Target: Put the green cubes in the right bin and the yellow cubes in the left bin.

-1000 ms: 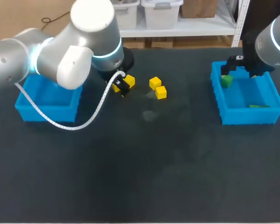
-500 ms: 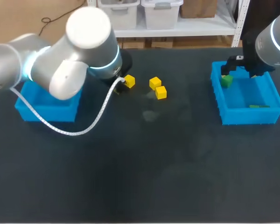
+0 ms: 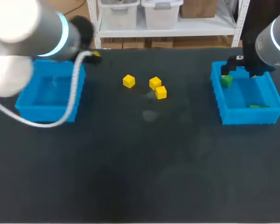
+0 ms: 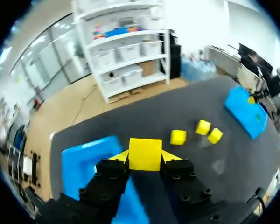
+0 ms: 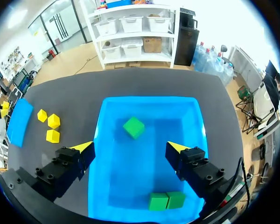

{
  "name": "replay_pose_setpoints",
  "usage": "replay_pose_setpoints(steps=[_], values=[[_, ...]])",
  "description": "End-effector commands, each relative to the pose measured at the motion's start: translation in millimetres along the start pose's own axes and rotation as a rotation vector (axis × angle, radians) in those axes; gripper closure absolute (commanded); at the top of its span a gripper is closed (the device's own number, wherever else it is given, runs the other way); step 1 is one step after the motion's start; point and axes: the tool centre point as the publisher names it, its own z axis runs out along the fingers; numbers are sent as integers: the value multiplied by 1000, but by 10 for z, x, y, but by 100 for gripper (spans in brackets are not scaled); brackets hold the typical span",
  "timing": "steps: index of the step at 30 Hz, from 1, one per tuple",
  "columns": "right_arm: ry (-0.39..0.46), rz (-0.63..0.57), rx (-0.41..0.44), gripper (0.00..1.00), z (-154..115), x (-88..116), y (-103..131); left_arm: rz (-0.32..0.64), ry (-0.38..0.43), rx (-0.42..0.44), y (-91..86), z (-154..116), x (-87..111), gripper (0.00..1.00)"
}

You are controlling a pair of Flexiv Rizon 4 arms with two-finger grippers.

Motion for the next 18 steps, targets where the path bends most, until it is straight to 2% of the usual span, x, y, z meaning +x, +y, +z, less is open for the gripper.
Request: replay_pose_setpoints(steps=[1,5,9,10,11,12,16,18], values=[[-4,1,4,0,-3,12,6,-130,-64,-95,408,-786,279,100],[-4,1,4,0,-3,12,6,-189,-16,-168,615,-800,509,100],[-4,1,4,0,-3,12,6,-169,48,-191,651,-727,676,100],[-4,1,4,0,-3,12,6,-150,71,-215,647,-697,705,93],[-4,1,4,0,-3,12,6,-132,80,-221,637,-672,722,8],[-4,1,4,0,-3,12,6,-135,72,-222,627,-665,725,0],[-4,1,4,0,-3,12,6,-89,73,-250,572,-633,664,0],[-4,1,4,0,-3,12,6,-96,68,-239,535,-625,585,0]])
